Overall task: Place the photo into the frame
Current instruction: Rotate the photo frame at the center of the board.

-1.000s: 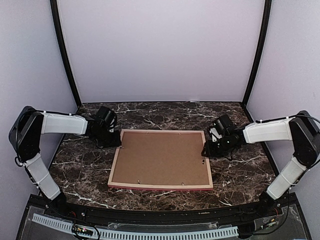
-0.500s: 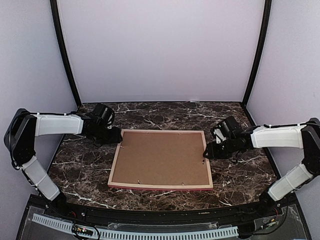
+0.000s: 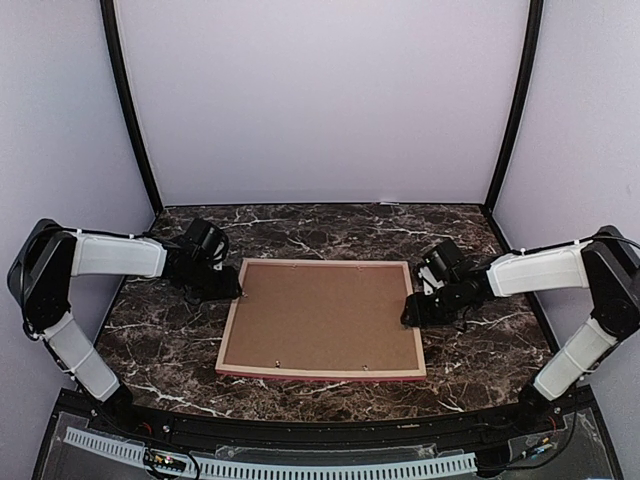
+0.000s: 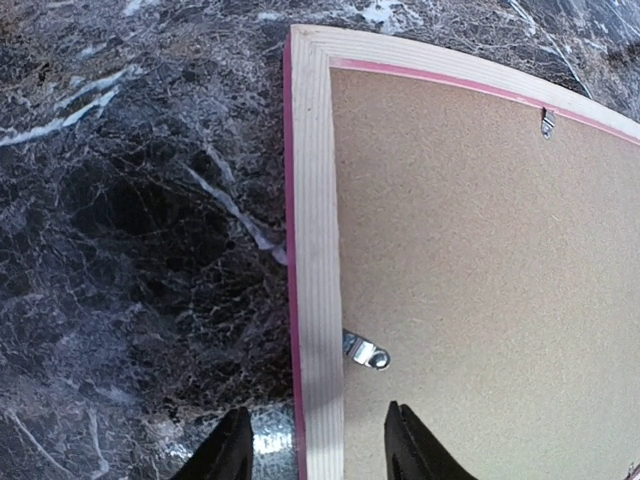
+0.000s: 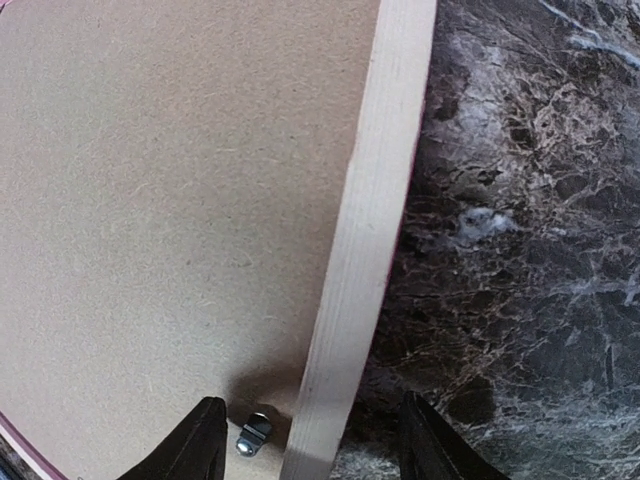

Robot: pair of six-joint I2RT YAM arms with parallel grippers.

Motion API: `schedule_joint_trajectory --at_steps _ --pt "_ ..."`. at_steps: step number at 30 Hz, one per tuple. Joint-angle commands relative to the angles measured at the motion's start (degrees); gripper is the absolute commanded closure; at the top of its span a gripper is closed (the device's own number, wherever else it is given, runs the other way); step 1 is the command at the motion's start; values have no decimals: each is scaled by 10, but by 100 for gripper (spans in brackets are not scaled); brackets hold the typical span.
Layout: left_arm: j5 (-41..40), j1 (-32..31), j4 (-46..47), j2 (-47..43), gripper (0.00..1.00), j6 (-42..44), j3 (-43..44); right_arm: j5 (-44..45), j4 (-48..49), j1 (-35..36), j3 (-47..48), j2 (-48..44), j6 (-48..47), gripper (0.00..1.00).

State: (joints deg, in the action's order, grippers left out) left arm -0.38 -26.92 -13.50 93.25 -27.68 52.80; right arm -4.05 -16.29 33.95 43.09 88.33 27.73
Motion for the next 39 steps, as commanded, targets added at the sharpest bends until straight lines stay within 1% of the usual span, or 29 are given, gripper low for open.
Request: schedule_joint_trajectory --at_steps 1,4,6,10,17,33,39 --pt "30 0 16 -18 55 -3 -17 5 9 8 11 17 7 42" --pt "35 1 20 -17 59 -5 -23 5 8 9 10 20 5 44" --pt "37 0 22 -20 61 -6 -31 7 4 9 8 18 3 48" --pt "39 0 25 -28 62 -10 -45 4 -4 8 6 11 -6 56" --pt "40 0 27 -37 64 -14 -60 -27 -11 8 4 10 -34 63" --pt "40 0 27 -37 64 -15 -67 -78 -30 -5 1 21 -82 70" --pt "42 0 26 -38 64 -16 -68 -97 -35 -18 -6 20 -95 70"
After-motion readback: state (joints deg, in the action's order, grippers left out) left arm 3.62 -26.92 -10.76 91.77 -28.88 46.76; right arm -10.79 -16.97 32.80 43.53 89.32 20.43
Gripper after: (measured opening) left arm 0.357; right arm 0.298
